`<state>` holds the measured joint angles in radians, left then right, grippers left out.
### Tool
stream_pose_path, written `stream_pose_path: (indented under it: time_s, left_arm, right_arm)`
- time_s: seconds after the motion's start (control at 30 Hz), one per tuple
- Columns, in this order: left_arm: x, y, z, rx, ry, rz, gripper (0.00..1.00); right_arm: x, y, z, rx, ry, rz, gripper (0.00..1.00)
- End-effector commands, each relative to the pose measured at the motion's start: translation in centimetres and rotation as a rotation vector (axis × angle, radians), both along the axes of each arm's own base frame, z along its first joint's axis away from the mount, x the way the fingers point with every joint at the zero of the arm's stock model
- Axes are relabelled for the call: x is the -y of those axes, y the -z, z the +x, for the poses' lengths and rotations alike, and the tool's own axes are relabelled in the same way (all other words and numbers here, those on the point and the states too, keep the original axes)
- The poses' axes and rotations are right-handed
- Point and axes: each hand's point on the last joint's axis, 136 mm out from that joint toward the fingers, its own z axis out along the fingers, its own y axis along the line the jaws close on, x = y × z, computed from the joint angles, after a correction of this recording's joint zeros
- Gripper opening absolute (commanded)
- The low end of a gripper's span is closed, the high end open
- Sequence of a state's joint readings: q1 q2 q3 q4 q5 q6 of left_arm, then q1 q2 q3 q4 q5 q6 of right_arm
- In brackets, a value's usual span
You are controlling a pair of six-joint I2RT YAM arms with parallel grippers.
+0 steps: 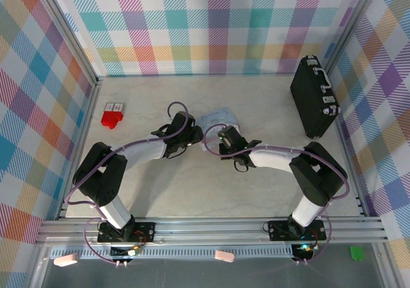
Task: Unlock a padlock with a key
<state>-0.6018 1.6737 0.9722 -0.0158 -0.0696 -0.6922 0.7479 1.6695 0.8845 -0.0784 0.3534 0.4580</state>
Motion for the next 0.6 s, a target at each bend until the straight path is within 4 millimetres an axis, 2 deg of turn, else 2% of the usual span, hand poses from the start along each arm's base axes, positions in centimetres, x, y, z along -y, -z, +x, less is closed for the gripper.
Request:
stream_pose_path:
  time_s: [0.0, 0.2, 0.33, 0.43, 0.57]
  left_arm:
    - [-1.5, 3.4, -2.1, -0.113, -0.007, 0.099, 0.43]
    - [-0.3, 3.0, -2.0, -0.111, 0.012, 0.078, 0.43]
    - [0.6, 2.7, -2.1, -0.109, 0.029, 0.08, 0.42]
    - [1.0, 2.6, -2.2, -0.104, 0.036, 0.081, 0.42]
    - [1.0, 2.3, -2.2, -0.1, 0.036, 0.083, 0.42]
  right_arm:
    - [0.8, -1.5, 0.8, 0.033, -0.025, -0.115, 0.0]
    - [1.8, -2.3, 1.9, 0.058, -0.03, -0.249, 0.0]
    - [1.8, -2.6, 2.6, 0.072, -0.033, -0.282, 0.0]
    - [0.6, -2.5, 2.7, 0.073, -0.083, -0.234, 0.0]
    - [-2.5, -2.2, 1.9, 0.031, -0.206, -0.047, 0.0]
